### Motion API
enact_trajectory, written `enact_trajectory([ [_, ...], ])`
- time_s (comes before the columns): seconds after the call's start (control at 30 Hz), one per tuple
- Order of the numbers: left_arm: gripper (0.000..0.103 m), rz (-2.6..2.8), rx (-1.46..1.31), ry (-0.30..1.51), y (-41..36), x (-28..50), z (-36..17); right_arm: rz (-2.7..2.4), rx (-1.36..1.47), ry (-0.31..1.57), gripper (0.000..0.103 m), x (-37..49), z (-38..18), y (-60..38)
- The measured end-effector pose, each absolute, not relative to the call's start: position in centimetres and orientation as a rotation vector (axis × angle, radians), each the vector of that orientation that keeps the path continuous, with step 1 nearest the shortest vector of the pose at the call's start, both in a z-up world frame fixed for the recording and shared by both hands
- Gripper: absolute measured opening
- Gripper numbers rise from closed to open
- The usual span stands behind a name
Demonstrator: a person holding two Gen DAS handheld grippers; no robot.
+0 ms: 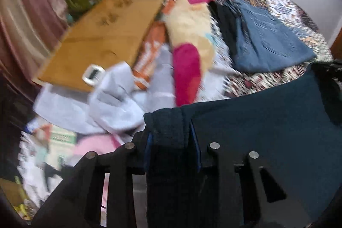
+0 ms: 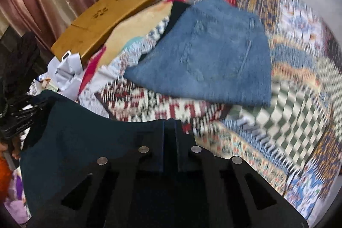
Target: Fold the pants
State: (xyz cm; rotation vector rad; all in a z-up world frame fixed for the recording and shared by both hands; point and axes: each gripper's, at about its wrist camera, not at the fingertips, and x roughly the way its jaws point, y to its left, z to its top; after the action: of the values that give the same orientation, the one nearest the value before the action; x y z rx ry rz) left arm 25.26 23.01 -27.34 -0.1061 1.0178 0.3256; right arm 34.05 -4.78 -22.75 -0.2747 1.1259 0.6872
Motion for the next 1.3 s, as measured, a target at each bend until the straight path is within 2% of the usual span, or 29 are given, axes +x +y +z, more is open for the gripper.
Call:
enact_trajectory([
  [0.13,0.034,0.361,-0.092,1.029,24.7,27.3,-27.5,0.664,-0.289,1.098,0.007,34.8,-22.2,-2.6],
  [0.2,0.038,0.325,-0.141,1.054,25.6,27.7,-27.4,0.656,-0.317,1.106,0.015,34.9,-22.1,-2.0],
  [0.23,0.040,0.312,-0.164,1.066,25.9,27.6,-27.2,0.642,-0.327,1.102,0.015,34.8,-21.8,-2.0],
  [0.27,0.043,0.311,-0.173,1.067,26.1,27.3,-26.9,0.643,-0.323,1.095,0.022,34.5,-21.3,-2.3],
  [0.3,0.051,0.318,-0.172,1.063,26.1,26.9,-26.6,0.647,-0.315,1.082,0.032,34.1,-20.6,-2.8],
  [0.33,0.065,0.328,-0.164,1.056,26.1,26.3,-26.2,0.647,-0.310,1.070,0.038,33.7,-20.1,-3.3],
  [0.37,0.071,0.332,-0.160,1.049,26.2,25.3,-25.8,0.642,-0.307,1.052,0.047,33.3,-19.5,-3.9],
  [0.4,0.078,0.329,-0.164,1.049,26.0,24.9,-25.7,0.635,-0.307,1.035,0.049,32.6,-18.8,-4.7],
  [0.43,0.079,0.314,-0.182,1.057,26.0,24.0,-25.6,0.632,-0.309,1.033,0.049,32.1,-18.3,-5.2],
  [0.73,0.078,0.177,-0.449,1.260,25.1,18.5,-30.6,0.575,-0.267,1.082,0.050,26.2,-17.4,-11.3],
  [0.77,0.074,0.177,-0.453,1.252,24.7,18.2,-30.7,0.568,-0.260,1.091,0.050,25.6,-17.5,-12.0],
  [0.83,0.046,0.193,-0.428,1.224,23.9,17.5,-30.2,0.552,-0.244,1.107,0.050,24.5,-17.8,-13.0],
  [0.87,0.036,0.238,-0.360,1.205,23.3,17.1,-29.5,0.547,-0.231,1.115,0.050,24.1,-17.9,-13.5],
  [1.07,0.036,0.299,-0.301,1.119,24.0,14.9,-27.3,0.523,-0.136,1.130,0.050,22.5,-18.2,-15.0],
  [1.23,0.037,0.302,-0.263,1.165,23.5,15.2,-28.8,0.527,-0.108,1.192,0.050,20.0,-20.7,-15.6],
  [1.3,0.040,0.308,-0.239,1.167,23.0,14.7,-28.9,0.520,-0.102,1.142,0.052,18.2,-21.1,-16.5],
])
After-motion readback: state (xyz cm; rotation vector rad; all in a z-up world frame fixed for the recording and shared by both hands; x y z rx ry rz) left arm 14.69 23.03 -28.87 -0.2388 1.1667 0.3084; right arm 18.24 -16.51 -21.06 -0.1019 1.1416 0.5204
